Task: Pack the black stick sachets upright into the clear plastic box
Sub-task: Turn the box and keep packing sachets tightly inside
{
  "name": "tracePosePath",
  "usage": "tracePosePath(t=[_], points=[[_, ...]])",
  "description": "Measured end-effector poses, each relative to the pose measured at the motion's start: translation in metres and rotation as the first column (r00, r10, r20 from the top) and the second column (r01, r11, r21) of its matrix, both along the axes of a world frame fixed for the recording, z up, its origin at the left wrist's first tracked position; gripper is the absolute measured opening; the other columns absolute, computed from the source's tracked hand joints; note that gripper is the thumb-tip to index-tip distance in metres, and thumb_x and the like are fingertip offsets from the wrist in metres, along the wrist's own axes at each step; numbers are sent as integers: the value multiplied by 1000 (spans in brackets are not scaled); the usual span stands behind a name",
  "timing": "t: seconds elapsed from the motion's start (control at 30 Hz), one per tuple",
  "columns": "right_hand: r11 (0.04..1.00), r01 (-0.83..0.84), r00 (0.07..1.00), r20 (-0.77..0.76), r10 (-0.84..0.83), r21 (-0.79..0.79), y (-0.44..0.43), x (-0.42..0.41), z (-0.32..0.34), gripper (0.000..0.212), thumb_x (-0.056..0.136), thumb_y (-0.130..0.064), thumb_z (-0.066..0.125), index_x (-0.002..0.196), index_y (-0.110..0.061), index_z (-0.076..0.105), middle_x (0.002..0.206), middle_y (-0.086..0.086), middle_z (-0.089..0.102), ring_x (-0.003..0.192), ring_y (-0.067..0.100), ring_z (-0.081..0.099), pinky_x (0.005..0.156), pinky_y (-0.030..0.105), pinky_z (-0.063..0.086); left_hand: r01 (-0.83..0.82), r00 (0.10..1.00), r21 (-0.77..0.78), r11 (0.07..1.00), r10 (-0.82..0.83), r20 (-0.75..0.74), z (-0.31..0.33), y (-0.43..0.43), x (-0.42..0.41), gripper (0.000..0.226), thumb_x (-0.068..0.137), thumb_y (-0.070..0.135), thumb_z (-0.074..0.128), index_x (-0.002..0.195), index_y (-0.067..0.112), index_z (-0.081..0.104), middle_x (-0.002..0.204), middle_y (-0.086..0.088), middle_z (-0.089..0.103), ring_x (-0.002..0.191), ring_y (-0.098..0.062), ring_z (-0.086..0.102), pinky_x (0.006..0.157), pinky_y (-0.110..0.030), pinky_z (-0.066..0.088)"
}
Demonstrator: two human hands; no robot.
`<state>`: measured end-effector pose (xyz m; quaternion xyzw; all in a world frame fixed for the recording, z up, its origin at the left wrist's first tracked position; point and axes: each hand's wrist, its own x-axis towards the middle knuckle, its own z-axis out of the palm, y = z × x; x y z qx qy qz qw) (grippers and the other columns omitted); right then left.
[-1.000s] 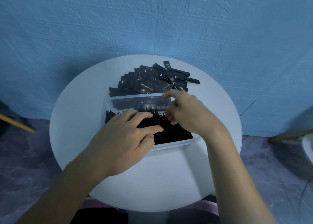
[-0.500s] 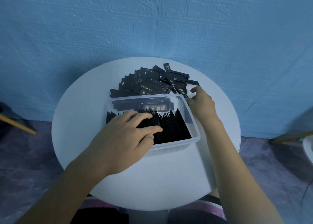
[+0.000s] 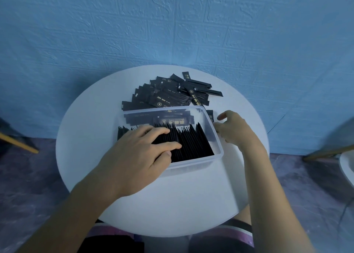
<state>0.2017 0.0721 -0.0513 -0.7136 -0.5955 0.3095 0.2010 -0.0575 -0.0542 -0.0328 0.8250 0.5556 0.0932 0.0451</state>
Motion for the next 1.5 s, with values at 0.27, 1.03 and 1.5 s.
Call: tracePosePath(t=[0.27, 1.03, 1.5], points=[[999, -42, 966, 256, 37, 13, -9, -22, 9, 32, 92, -30, 55, 111, -4, 61, 106, 16, 68, 97, 38, 60, 78, 38, 48, 3, 1000, -9, 1000, -3, 20, 2, 0, 1, 58, 97, 48, 12, 137, 53, 54, 151, 18, 42, 134, -9, 34, 108, -35, 32], [938, -197, 950, -181, 254, 285, -42, -27, 74, 13, 93, -31, 60, 97, -20, 66, 80, -2, 70, 63, 21, 69, 64, 42, 59, 2, 1000, -9, 1000, -2, 10, 2, -1, 2, 60, 96, 49, 12, 139, 52, 54, 152, 16, 43, 135, -12, 35, 110, -36, 33], [919, -388, 880, 268, 391, -65, -57, -72, 48, 18, 95, -29, 44, 99, -18, 58, 88, 10, 69, 85, 34, 67, 85, 40, 56, 11, 1000, 78, 997, -11, 0, -6, -2, 1, 49, 100, 41, 26, 132, 45, 64, 142, 9, 56, 125, -21, 49, 98, -43, 47]])
